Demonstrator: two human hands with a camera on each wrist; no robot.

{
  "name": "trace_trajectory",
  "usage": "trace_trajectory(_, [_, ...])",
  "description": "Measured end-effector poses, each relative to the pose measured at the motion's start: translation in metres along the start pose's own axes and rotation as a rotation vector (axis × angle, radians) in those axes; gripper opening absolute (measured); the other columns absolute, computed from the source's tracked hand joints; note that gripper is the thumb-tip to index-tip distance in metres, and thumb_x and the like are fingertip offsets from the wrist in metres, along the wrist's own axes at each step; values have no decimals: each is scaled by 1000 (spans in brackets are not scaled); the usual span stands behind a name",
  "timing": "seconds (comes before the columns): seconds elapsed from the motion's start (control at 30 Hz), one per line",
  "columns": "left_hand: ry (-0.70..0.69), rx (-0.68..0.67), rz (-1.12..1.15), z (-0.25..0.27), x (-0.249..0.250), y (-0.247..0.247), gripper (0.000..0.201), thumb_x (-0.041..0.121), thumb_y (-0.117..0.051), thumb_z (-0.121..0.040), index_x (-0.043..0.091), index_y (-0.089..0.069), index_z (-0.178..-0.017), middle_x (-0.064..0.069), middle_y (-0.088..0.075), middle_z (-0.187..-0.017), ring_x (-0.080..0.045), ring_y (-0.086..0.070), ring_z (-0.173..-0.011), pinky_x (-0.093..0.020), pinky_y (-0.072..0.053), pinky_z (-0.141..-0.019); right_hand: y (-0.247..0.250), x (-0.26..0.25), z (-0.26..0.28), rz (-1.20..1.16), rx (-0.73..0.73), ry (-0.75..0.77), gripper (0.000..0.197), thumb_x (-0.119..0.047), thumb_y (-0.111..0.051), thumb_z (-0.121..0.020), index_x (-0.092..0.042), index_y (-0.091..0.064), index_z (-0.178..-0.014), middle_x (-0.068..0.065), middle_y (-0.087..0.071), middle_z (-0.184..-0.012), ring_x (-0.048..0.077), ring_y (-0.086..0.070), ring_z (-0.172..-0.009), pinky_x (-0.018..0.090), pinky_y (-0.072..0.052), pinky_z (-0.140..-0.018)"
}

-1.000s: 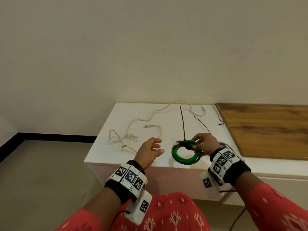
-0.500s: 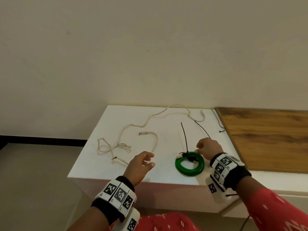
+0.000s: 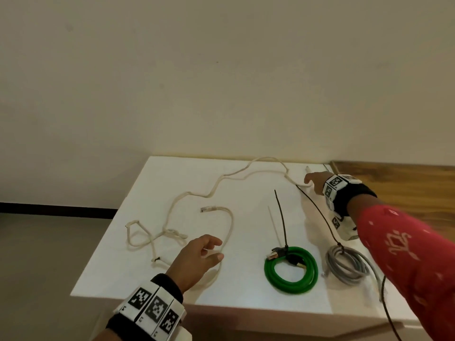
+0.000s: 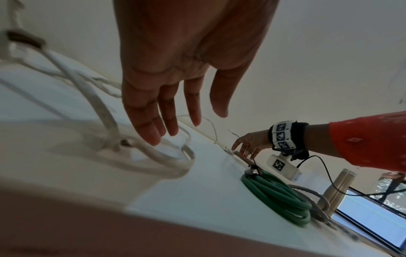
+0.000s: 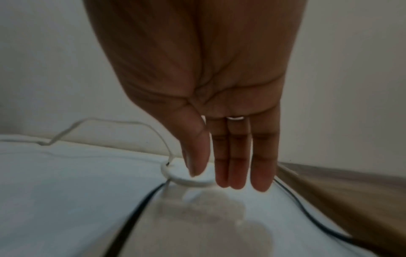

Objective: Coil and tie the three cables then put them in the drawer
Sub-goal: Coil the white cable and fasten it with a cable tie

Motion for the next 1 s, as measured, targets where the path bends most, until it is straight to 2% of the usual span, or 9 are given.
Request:
trace_trajectory(0.13, [-17, -10, 15, -9, -2, -2, 18, 20, -62, -85, 28, -57, -101, -2, -56, -114, -12, -51, -108, -23, -38, -91, -14, 4, -26, 87, -16, 17, 34, -8, -52, -84, -11, -45, -117, 21, -43, -138, 31, -55, -96, 35, -44, -84])
trace_trajectory(0.23, [-23, -16, 22, -12, -2, -3, 18, 20, -62, -85, 33, -54, -94, -1, -55, -114, -11, -50, -108, -23, -38, -93, -14, 1, -36, 177, 30, 5, 25, -14, -43, -90, -7, -55, -111, 19, -55, -126, 33, -57, -106, 33, -44, -86])
trace_trajectory(0.33, [-34, -19, -13, -11, 0, -2, 17, 22, -61, -85, 33, -53, -95, 0, -54, -117, -8, -48, -105, -22, -36, -93, -1, -2, -39, 171, 45, 15, 25, -17, -47, -89, -6, -59, -108, 15, -62, -117, 30, -57, -108, 33, -45, -89])
trace_trajectory(0.47, [-52, -38, -75, -10, 1, -5, 24, 24, -60, -86, 22, -56, -109, 1, -53, -121, -9, -45, -111, -21, -34, -94, 1, 1, -36, 172, 27, -13, 30, -23, -56, -86, -12, -51, -114, 15, -58, -116, 32, -56, -107, 35, -44, -91])
trace_trajectory(0.57, [-90, -49, -174, -7, -2, -6, 28, 27, -61, -85, 23, -56, -111, 2, -50, -121, -11, -43, -117, -24, -34, -99, -17, 2, -42, 263, -36, -22, 31, -27, -64, -78, -23, -48, -105, 10, -46, -110, 34, -52, -108, 37, -44, -92])
trace_trajectory(0.73, [-111, -102, -313, -3, -6, -5, 34, 29, -63, -83, 20, -56, -115, 0, -44, -128, -15, -36, -122, -26, -30, -104, -38, 21, -90, 391, -40, 14, 34, -30, -60, -75, -16, -57, -106, 11, -57, -115, 30, -54, -107, 37, -47, -92])
trace_trajectory(0.8, [-98, -110, -328, -4, -5, -5, 36, 30, -63, -82, 20, -56, -116, -1, -43, -130, -16, -35, -124, -28, -30, -105, -13, 5, -62, 371, 27, 9, 27, -27, -55, -81, -15, -56, -105, 10, -61, -112, 29, -57, -103, 32, -47, -88])
trace_trajectory(0.93, [-64, -128, -359, -4, -1, -6, 38, 31, -62, -83, 19, -55, -118, -3, -42, -132, -19, -33, -126, -33, -31, -107, 50, -22, -16, 131, 220, 52, 13, -16, -42, -91, -10, -51, -99, 11, -54, -80, 31, -54, -77, 32, -39, -67])
trace_trajectory(1.0, [-66, -112, -306, -1, 2, -5, 36, 29, -61, -84, 19, -55, -117, -2, -43, -131, -18, -34, -125, -32, -30, -106, 82, -36, 8, 54, 320, 101, 6, -14, -41, -91, -13, -46, -94, 17, -60, -88, 34, -56, -78, 35, -42, -68])
Point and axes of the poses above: each hand's wrist, its own z-axis away from the middle knuckle, its own y-axis out of the back of the hand, x = y × z, the point moved 3 cm from there along -z, towards the middle knuckle
